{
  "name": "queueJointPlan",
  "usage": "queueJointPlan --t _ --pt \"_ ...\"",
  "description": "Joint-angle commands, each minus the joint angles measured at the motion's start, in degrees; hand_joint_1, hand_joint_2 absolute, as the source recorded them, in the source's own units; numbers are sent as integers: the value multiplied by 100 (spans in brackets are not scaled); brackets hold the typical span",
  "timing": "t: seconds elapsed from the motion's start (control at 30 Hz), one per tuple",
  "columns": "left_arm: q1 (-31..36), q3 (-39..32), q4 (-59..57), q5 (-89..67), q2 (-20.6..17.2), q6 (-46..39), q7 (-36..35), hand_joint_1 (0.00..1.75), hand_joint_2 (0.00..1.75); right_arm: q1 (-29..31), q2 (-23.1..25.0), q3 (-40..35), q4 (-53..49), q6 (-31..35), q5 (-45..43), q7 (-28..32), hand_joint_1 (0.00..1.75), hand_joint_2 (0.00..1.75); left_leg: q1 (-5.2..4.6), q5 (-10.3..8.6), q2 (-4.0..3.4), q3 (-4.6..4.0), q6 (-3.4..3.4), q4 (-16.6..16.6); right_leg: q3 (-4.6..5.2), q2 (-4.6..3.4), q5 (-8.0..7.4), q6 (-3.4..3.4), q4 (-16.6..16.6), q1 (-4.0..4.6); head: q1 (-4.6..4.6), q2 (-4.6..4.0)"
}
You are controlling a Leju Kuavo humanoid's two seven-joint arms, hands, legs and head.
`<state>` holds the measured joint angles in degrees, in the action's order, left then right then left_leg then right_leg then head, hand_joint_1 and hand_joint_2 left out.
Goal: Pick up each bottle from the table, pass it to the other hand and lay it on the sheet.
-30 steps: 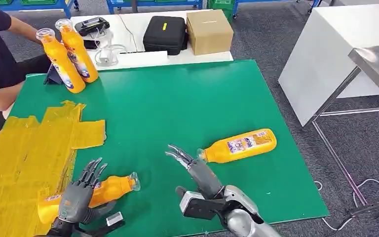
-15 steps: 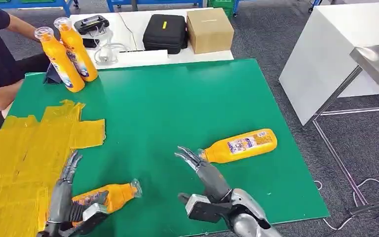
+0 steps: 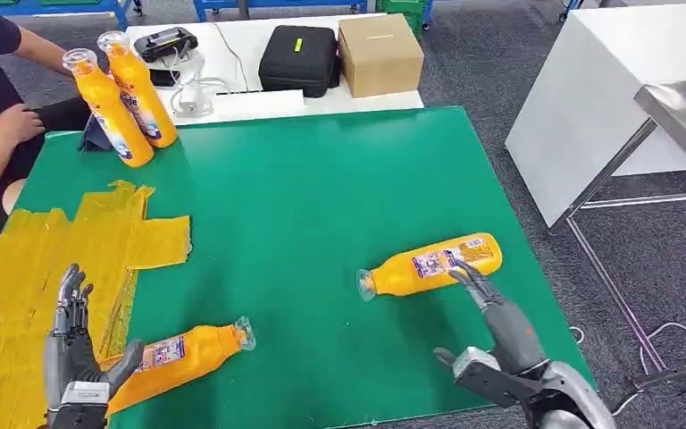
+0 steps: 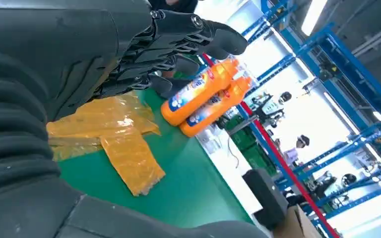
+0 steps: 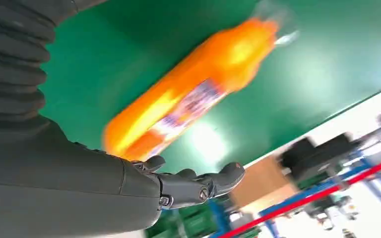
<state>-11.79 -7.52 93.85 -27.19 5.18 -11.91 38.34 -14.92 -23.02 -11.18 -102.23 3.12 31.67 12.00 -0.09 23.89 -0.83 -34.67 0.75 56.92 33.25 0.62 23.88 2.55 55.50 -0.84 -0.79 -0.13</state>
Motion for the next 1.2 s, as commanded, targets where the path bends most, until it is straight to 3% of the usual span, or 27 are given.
queueJointPlan --t 0.03,0.13,0.2,0.3,0.37,0.57,0.7,1.17,1.2 --pt "56 -206 -37 187 166 286 47 0 0 -1034 -488 2378 -734 -585 87 -134 0 175 2 21 28 16 -4 15 -21 14 23 -9 12 0 -2 0" --pt "82 -175 -54 377 152 502 62 0 0 -720 -286 3291 -465 -1173 224 55 0 175 -4 19 32 9 0 18 -14 19 22 -7 16 -7 0 0" --pt "133 -152 -125 712 116 907 7 0 0 -381 -241 3325 -95 -1348 433 54 0 175 -2 16 15 12 1 9 -16 3 12 -7 5 -4 -2 0" --pt "201 -39 -279 1503 54 2076 -215 0 0 289 -186 2795 819 -1190 1033 -86 0 175 -1 7 -11 17 2 -6 -15 -13 -7 -4 -13 -3 -2 0" --pt "201 51 -299 1655 46 2385 -240 0 0 709 -165 2422 1401 -986 1243 -190 0 175 8 8 -23 35 -1 -12 -32 -30 -14 -9 -27 5 -2 0" --pt "217 372 -143 1481 9 2391 -219 0 0 1634 -107 1581 2532 -456 1548 -417 0 175 8 7 -51 43 0 -10 -31 -58 -19 -8 -23 6 -2 0" --pt "443 501 -297 1481 -66 2382 -263 0 0 2823 100 868 3797 -191 1925 -538 0 175 5 0 -61 39 5 -9 -27 -64 -24 -3 -20 3 -2 0" --pt "413 494 -283 1491 -77 2391 -265 0 0 2734 30 836 3722 -131 1883 -537 0 175 1 5 -33 31 5 0 -31 -36 -8 -3 -5 0 -2 0" --pt "471 510 -321 1494 -81 2400 -266 0 0 2934 118 726 3910 -194 1911 -545 0 175 -2 2 -31 24 8 -1 -24 -32 -9 -1 -4 -3 -4 0"
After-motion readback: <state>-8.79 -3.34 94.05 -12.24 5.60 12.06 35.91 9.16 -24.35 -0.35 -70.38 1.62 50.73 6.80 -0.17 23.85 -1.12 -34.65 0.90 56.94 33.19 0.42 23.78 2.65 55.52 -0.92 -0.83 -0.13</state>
